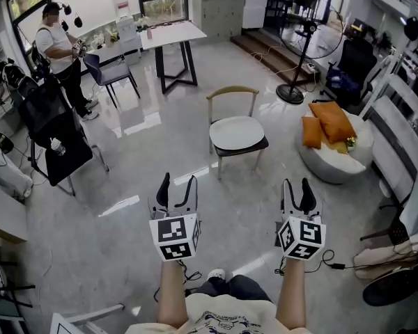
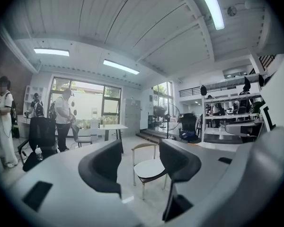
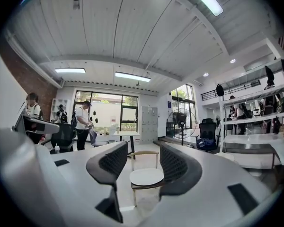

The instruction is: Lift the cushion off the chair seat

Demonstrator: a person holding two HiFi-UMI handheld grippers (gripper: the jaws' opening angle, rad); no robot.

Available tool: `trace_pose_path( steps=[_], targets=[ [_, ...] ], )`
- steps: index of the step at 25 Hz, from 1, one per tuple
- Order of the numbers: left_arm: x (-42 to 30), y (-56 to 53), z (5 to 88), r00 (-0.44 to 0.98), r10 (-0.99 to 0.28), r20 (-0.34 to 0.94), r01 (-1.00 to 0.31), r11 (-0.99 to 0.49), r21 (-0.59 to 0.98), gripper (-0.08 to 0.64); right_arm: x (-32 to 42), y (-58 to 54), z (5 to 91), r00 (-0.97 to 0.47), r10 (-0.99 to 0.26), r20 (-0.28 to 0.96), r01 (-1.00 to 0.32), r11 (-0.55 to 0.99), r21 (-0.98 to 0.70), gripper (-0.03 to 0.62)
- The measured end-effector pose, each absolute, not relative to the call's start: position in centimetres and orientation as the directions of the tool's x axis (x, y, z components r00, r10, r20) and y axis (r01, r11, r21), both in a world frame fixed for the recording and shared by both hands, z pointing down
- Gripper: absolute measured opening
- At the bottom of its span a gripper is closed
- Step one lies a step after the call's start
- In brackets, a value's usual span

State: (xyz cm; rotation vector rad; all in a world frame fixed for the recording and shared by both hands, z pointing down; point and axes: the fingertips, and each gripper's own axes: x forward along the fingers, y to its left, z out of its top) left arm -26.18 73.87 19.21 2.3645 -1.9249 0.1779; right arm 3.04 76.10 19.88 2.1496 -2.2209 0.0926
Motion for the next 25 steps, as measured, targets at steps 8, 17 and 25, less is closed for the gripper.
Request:
trace_pose_path(
  steps=[8,17,25],
  targets=[
    [-26.5,69.3,20.5,0.228,-0.957,0.181,-0.971,-0.237,-0.025,0.252,2.1,72.2,21.7,-0.027,-0.991,0.128,-1.000,0.026,-0.009,0.267],
    [-24.3,61.3,22.4,0.230,-0.950,0.212,-0.971,-0.238,-0.014,0.252,4.4,64.0,23.2,-0.020,-0.989,0.147,-1.000,0.018,-0.012,0.270],
    [-20.9,50.0,23.2,0.196,-0.957,0.212,-0.979,-0.204,-0.016,0.252,8.3,51.7,23.9,-0.049,-0.989,0.143,-0.999,0.047,-0.017,0.270]
  ],
)
